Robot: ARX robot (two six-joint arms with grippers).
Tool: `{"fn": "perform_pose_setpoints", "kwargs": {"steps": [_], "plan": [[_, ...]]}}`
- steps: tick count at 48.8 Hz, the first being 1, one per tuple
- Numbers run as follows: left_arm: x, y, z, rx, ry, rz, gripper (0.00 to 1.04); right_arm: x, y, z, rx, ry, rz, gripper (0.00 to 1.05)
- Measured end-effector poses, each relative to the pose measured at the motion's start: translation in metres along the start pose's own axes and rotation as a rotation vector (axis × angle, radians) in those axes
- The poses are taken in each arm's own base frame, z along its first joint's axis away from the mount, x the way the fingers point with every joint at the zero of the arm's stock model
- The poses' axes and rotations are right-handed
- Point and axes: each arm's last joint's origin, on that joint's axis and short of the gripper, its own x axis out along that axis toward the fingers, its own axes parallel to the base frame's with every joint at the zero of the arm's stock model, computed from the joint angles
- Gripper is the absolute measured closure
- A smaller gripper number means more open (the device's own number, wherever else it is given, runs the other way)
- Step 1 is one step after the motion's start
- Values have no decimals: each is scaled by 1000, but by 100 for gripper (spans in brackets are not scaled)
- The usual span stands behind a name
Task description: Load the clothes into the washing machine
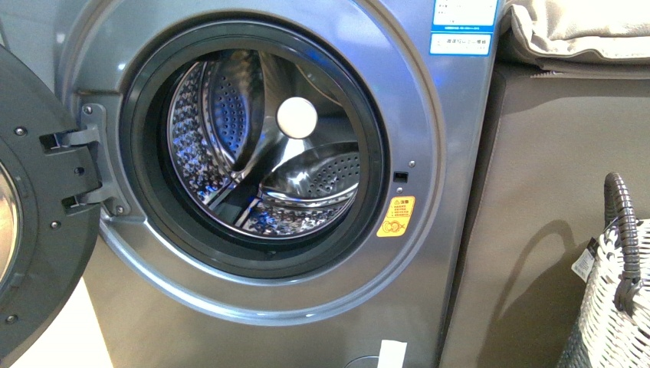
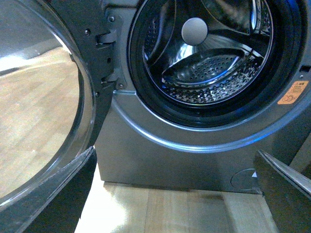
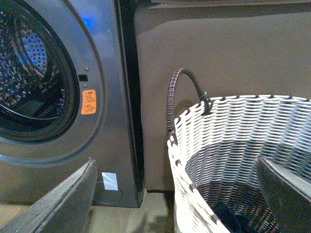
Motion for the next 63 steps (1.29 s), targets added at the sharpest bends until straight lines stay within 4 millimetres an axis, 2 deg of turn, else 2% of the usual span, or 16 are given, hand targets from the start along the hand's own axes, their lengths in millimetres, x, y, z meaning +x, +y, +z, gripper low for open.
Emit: {"fn": "perform_pose_setpoints", "kwargs": {"steps": [39,43,46,51,56,59,63], "plan": [[0,0,0,0,0,0,7,0,0,0,0,0,0,7],[0,0,0,0,0,0,7,2,-2,1,5,7,99,7],[0,0,0,0,0,-1,7,8,-9,9,0,-4,142,7],[0,0,0,0,0,0,7,19,-28,37,-35,-54,109,7],[0,0,0,0,0,0,7,32,-48,56,-59,-75,67,7],[0,0,0,0,0,0,7,43,-63,65,-62,-70,33,7],[0,0,0,0,0,0,7,69,-95,74,-32,-3,-34,7]]}}
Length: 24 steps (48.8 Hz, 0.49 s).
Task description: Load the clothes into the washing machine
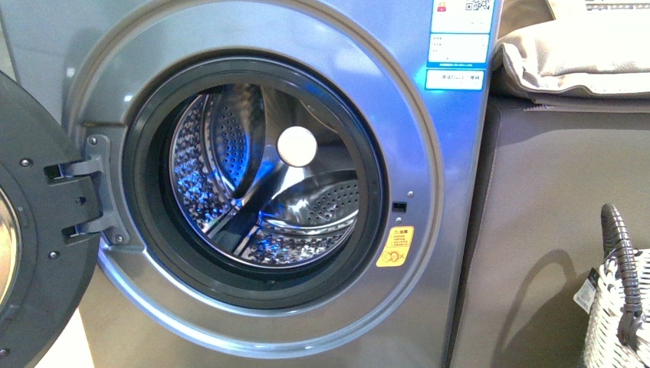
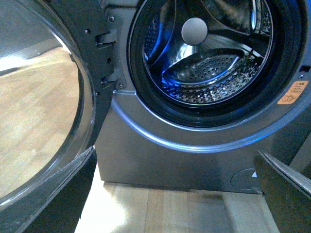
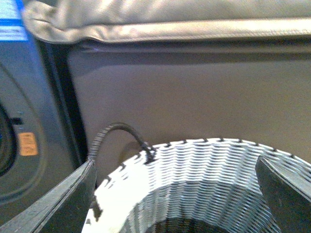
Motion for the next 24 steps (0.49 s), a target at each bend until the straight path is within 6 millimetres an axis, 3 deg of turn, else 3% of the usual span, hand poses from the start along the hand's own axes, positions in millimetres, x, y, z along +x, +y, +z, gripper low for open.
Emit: {"fn": "perform_pose_setpoints", "kwargs": {"steps": [6,10,15,19,24], "plan": [[0,0,0,0,0,0,7,28,-31,-5,20,93,-53,7],[0,0,0,0,0,0,7,54,-59,-19,40,190,-104,7],[0,0,0,0,0,0,7,77,-85,-63,105,354,-170,7],[0,0,0,0,0,1,7,92,-96,-113,165,481,-202,7],[0,0,0,0,0,0,7,106,-99,-144,188,539,-216,7]]}}
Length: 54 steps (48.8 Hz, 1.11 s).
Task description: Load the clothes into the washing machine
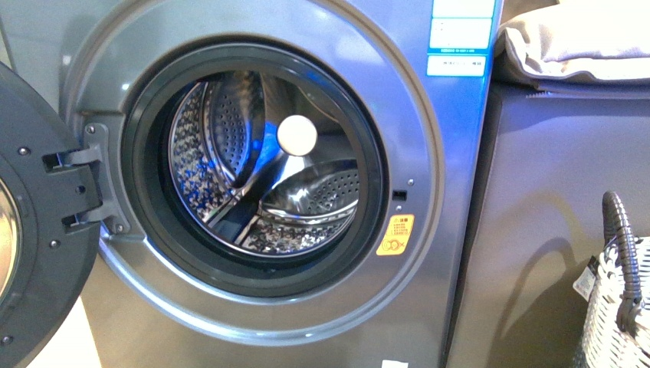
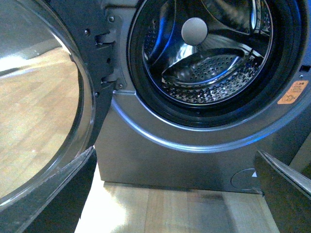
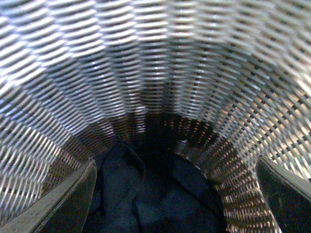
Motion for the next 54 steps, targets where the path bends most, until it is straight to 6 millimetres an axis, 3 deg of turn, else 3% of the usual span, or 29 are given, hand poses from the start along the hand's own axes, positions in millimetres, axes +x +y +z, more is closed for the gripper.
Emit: {"fn": "perform_pose_setpoints", "kwargs": {"steps": [6,17,40,47,54], "plan": [[0,0,0,0,0,0,7,37,7,-27,14,88,1,7],[0,0,0,0,0,0,7,84,29,-65,8,199,29,7],[0,0,0,0,0,0,7,173,69,-97,8,301,-21,7],[0,0,0,0,0,0,7,196,72,-111,32,351,-59,7],[0,0,0,0,0,0,7,214,61,-139,65,408,-121,7]]}}
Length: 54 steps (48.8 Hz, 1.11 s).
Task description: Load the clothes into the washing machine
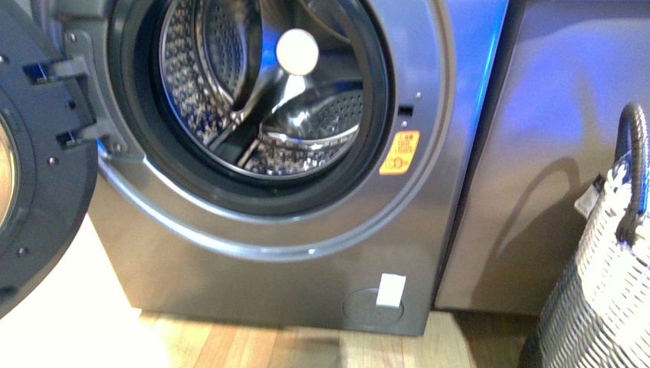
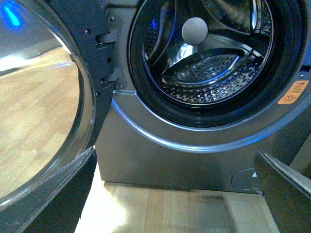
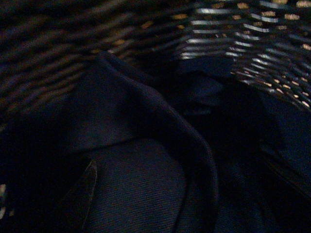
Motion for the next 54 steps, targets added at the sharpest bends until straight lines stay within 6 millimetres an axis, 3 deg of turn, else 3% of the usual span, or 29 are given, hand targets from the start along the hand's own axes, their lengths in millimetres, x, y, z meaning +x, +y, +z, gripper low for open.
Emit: {"fn": "perform_pose_setpoints", "kwargs": {"steps": [15,21,39,54], "plan": [[0,0,0,0,0,0,7,34,-20,-4,36,30,-25,7],[0,0,0,0,0,0,7,47,-21,-15,34,77,-3,7],[0,0,0,0,0,0,7,59,-34,-32,43,119,-18,8],[0,0,0,0,0,0,7,54,-44,-34,45,100,-32,52]]}}
